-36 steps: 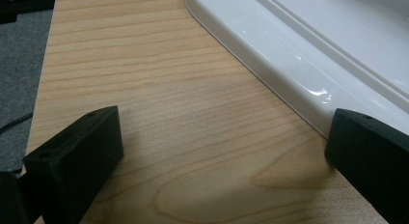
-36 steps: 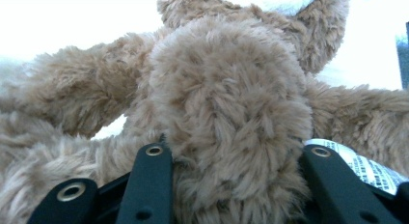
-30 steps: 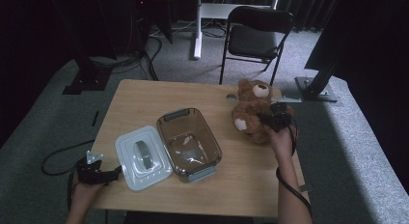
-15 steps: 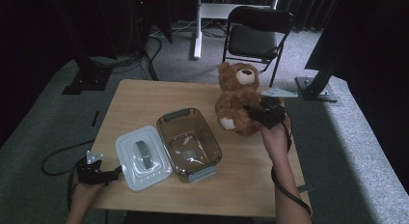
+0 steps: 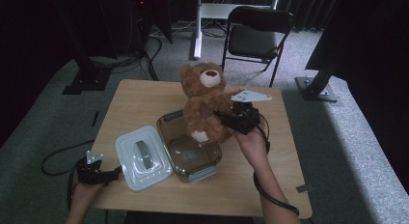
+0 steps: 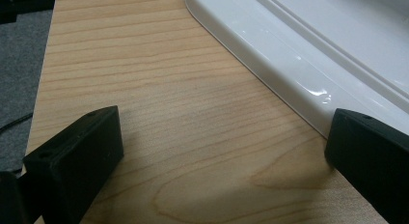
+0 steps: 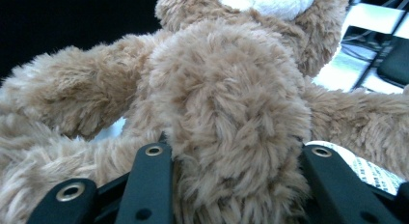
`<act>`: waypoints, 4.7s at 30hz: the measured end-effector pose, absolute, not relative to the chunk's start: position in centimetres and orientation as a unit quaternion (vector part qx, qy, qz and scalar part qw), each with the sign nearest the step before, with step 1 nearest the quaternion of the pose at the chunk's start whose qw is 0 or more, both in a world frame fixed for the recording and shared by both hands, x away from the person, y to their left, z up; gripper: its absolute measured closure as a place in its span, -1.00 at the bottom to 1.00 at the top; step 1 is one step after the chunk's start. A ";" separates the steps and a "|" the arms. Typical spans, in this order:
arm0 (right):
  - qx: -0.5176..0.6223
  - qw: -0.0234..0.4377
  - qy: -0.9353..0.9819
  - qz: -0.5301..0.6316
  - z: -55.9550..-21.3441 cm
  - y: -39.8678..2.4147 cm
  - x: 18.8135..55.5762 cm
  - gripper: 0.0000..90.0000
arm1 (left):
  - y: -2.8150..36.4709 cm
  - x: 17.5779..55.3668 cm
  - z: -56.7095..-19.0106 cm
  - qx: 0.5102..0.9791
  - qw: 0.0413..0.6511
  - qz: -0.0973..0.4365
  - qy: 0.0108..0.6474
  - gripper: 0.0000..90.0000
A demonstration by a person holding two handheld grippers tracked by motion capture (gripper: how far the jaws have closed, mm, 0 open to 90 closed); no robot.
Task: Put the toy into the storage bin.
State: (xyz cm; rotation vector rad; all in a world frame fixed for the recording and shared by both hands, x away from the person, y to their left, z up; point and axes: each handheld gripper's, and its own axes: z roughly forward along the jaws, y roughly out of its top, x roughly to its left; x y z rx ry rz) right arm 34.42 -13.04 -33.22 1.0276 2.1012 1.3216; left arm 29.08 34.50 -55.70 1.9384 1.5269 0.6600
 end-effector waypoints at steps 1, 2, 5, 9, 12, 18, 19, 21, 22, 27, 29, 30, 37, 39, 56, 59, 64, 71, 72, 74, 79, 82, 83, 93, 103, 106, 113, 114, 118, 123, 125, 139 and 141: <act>0.373 0.226 0.762 0.479 -33.2 -13.0 34.4 0.38 | 34.5 29.1 -55.7 0.726 0.289 0.247 0.572 -0.99; 0.369 0.222 0.765 0.479 -33.4 -12.6 34.3 0.38 | 34.5 29.1 -55.7 0.726 0.289 0.247 0.572 -0.99; 0.358 0.211 0.775 0.475 -34.0 -10.7 34.2 0.38 | 34.5 29.1 -55.7 0.726 0.289 0.247 0.572 -0.99; 0.337 0.196 0.789 0.474 -34.5 -8.7 34.0 0.38 | 34.5 29.1 -55.7 0.726 0.289 0.247 0.572 -0.99; 0.328 0.193 0.800 0.464 -35.2 -7.3 33.8 0.38 | 34.5 29.1 -55.7 0.726 0.289 0.247 0.572 -0.99; 0.323 0.181 0.825 0.427 -37.9 -5.4 33.9 0.37 | 34.5 29.1 -55.7 0.726 0.289 0.247 0.572 -0.99; 0.323 0.179 0.829 0.420 -38.4 -5.3 33.9 0.37 | 34.5 29.1 -55.7 0.726 0.289 0.247 0.572 -0.99; 0.322 0.177 0.832 0.415 -39.2 -5.4 33.9 0.37 | 34.5 29.1 -55.7 0.726 0.289 0.247 0.572 -0.99; 0.322 0.178 0.834 0.412 -39.4 -5.4 33.8 0.37 | 34.5 29.1 -55.7 0.727 0.289 0.248 0.572 -0.99; 0.321 0.175 0.840 0.401 -40.0 -6.0 33.5 0.37 | 34.5 29.1 -55.7 0.725 0.290 0.247 0.573 -0.99; 0.322 0.174 0.840 0.400 -40.1 -6.2 33.5 0.37 | 34.5 29.1 -55.7 0.725 0.290 0.247 0.573 -0.99; 0.323 0.173 0.840 0.400 -40.2 -6.4 33.5 0.37 | 34.5 29.1 -55.7 0.725 0.290 0.247 0.573 -0.99; 0.323 0.171 0.843 0.394 -41.0 -7.3 33.2 0.37 | 34.5 29.1 -55.7 0.726 0.290 0.247 0.573 -0.99; 0.324 0.170 0.845 0.391 -41.1 -7.7 33.1 0.37 | 34.5 29.1 -55.7 0.726 0.290 0.247 0.572 -0.99; 0.349 0.173 0.839 0.379 -42.1 -11.2 32.8 0.33 | 34.5 29.1 -55.7 0.726 0.290 0.247 0.573 -0.99; 0.353 0.164 0.835 0.388 -41.9 -11.4 32.7 0.16 | 34.5 29.1 -55.7 0.725 0.291 0.248 0.573 -0.99; 0.358 0.151 0.828 0.405 -41.1 -11.3 32.6 -0.22 | 34.5 29.1 -55.7 0.725 0.291 0.247 0.573 -0.99; 0.367 0.139 0.806 0.443 -39.5 -11.5 32.7 -0.40 | 34.5 29.1 -55.7 0.726 0.290 0.247 0.573 -0.99; 0.367 0.141 0.802 0.450 -39.1 -11.6 32.8 -0.42 | 34.5 29.1 -55.7 0.725 0.290 0.247 0.573 -0.99; 0.370 0.145 0.795 0.459 -38.1 -11.7 33.0 -0.52 | 34.5 29.1 -55.7 0.725 0.291 0.247 0.574 -0.99; 0.369 0.156 0.782 0.477 -35.9 -11.7 34.1 -0.63 | 34.5 29.1 -55.7 0.726 0.290 0.247 0.573 -0.99; 0.371 0.157 0.779 0.480 -35.0 -11.4 35.1 -0.64 | 34.5 29.1 -55.7 0.726 0.290 0.247 0.573 -0.99; 0.370 0.156 0.779 0.482 -34.7 -11.2 35.4 -0.64 | 34.5 29.1 -55.7 0.726 0.290 0.247 0.573 -0.99; 0.379 0.155 0.779 0.474 -34.2 -9.0 38.4 -0.64 | 34.5 29.1 -55.7 0.725 0.291 0.248 0.573 -0.99; 0.393 0.145 0.788 0.452 -34.1 -6.3 41.7 -0.62 | 34.5 29.1 -55.7 0.725 0.291 0.248 0.573 -0.99; 0.392 0.142 0.789 0.451 -34.1 -5.5 42.4 -0.62 | 34.5 29.1 -55.7 0.725 0.291 0.248 0.573 -0.99; 0.396 0.127 0.806 0.421 -36.1 -4.6 43.0 -0.57 | 34.5 29.1 -55.7 0.725 0.291 0.248 0.573 -0.99; 0.396 0.130 0.809 0.415 -36.5 -4.6 42.9 -0.56 | 34.5 29.1 -55.7 0.725 0.291 0.248 0.573 -0.99; 0.397 0.129 0.808 0.417 -37.2 -5.0 42.3 -0.54 | 34.5 29.1 -55.7 0.725 0.291 0.248 0.573 -0.99; 0.384 0.127 0.819 0.408 -38.4 -5.1 41.6 -0.53 | 34.4 29.0 -55.7 0.727 0.290 0.247 0.571 -0.99; 0.378 0.129 0.820 0.409 -38.9 -5.1 41.5 -0.53 | 34.4 29.0 -55.7 0.727 0.291 0.247 0.571 -0.99; 0.379 0.114 0.867 0.304 -43.3 -3.1 42.3 -0.44 | 34.4 29.0 -55.7 0.727 0.290 0.247 0.571 -0.99; 0.376 0.121 0.877 0.274 -44.5 -2.2 42.4 -0.44 | 34.4 29.0 -55.7 0.727 0.290 0.247 0.571 -0.99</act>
